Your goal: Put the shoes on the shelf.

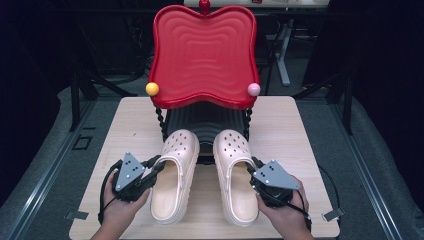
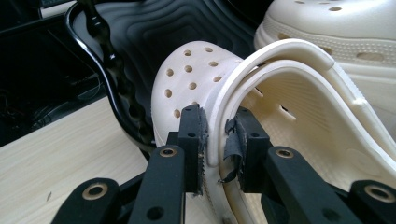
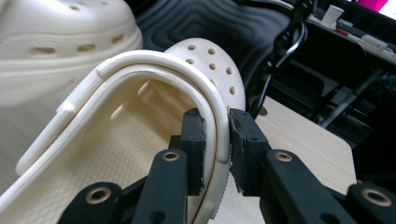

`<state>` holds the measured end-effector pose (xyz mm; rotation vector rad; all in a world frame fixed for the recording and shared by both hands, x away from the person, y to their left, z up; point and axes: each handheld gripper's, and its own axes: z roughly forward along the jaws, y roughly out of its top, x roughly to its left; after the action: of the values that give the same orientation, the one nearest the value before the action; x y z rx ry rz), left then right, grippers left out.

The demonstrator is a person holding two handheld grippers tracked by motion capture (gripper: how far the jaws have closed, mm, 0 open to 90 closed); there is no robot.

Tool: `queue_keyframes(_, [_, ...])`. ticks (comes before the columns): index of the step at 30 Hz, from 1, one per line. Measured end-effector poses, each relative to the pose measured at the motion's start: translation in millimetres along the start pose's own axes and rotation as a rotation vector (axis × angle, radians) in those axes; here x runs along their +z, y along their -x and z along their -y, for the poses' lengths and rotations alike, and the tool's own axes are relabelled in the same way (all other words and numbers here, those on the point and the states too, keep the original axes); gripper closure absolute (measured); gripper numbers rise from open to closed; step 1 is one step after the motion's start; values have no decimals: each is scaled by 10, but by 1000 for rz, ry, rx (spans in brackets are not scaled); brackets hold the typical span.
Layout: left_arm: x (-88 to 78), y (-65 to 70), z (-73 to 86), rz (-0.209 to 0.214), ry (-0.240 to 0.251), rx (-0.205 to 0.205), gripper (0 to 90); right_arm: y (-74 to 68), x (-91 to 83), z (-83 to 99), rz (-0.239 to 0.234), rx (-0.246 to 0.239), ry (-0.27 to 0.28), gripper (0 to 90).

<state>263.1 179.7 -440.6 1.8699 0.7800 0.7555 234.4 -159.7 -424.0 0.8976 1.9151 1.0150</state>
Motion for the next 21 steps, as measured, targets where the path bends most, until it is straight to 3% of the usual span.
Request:
queue_keyframes(9, [212,10,-135,-22,-5,25,758,-24,284,-186,11,-18,-16,762])
queue_keyframes(14, [253,-7,-185,-19,-4,13,758,-24,357,-213,12,-12,-21,762])
queue_keyframes(21, [323,7,-248,-27,-7,26,758,-18,435,-227,16,8,-24,762])
